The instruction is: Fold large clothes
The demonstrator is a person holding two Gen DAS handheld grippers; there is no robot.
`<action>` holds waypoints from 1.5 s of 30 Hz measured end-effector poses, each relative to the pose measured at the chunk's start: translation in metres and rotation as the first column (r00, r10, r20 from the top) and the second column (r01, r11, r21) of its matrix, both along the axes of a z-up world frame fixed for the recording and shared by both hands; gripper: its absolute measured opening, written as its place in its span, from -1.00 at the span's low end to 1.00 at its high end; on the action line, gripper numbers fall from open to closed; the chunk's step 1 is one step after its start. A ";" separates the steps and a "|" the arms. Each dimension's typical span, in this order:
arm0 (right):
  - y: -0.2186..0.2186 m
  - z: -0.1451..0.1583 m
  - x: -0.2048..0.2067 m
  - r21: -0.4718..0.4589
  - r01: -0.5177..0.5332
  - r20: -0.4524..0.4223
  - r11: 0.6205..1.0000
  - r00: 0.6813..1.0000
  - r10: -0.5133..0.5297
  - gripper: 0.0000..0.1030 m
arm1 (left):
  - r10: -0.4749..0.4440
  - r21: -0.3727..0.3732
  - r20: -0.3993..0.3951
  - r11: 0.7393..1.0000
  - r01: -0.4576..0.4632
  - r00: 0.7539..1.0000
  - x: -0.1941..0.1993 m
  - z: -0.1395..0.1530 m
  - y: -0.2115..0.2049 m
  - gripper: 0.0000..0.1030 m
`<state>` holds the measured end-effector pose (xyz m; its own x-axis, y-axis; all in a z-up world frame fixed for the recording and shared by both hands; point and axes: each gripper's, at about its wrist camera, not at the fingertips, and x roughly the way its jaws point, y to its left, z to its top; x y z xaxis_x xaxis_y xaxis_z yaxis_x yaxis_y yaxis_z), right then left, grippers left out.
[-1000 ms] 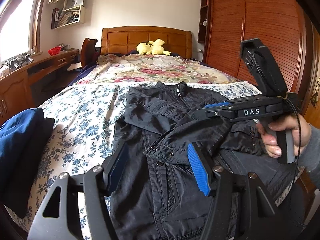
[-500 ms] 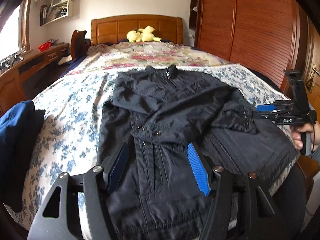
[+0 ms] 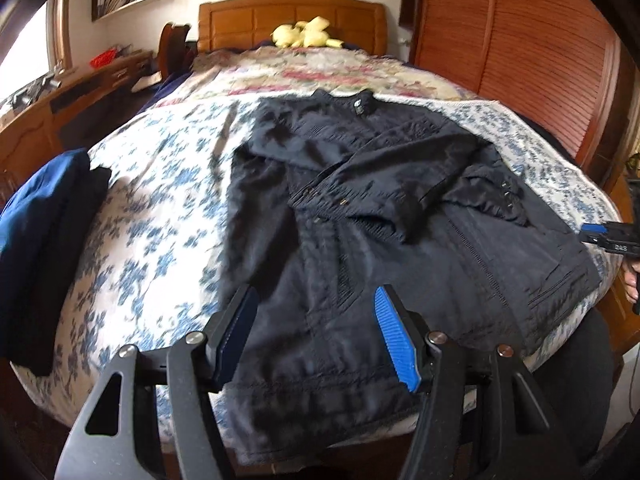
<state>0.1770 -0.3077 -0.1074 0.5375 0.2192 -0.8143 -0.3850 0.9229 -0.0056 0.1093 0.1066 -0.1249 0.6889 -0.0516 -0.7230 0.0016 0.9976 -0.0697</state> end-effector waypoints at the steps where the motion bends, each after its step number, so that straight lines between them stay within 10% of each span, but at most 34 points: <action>1: -0.005 -0.002 -0.002 0.013 0.005 -0.017 1.000 1.000 -0.005 0.00 | 0.010 0.005 -0.012 1.000 -0.010 1.000 -0.001 -0.003 0.004 0.18; 42: 0.015 -0.030 0.027 0.088 -0.023 -0.277 0.996 0.960 0.046 0.00 | -0.074 -0.050 -0.282 0.997 0.062 0.957 0.031 -0.042 0.037 -0.34; 45: 0.014 -0.029 0.018 0.075 -0.033 -0.231 0.997 0.972 0.049 -0.01 | -0.086 -0.043 -0.206 0.996 0.078 0.975 0.023 -0.037 0.035 -0.81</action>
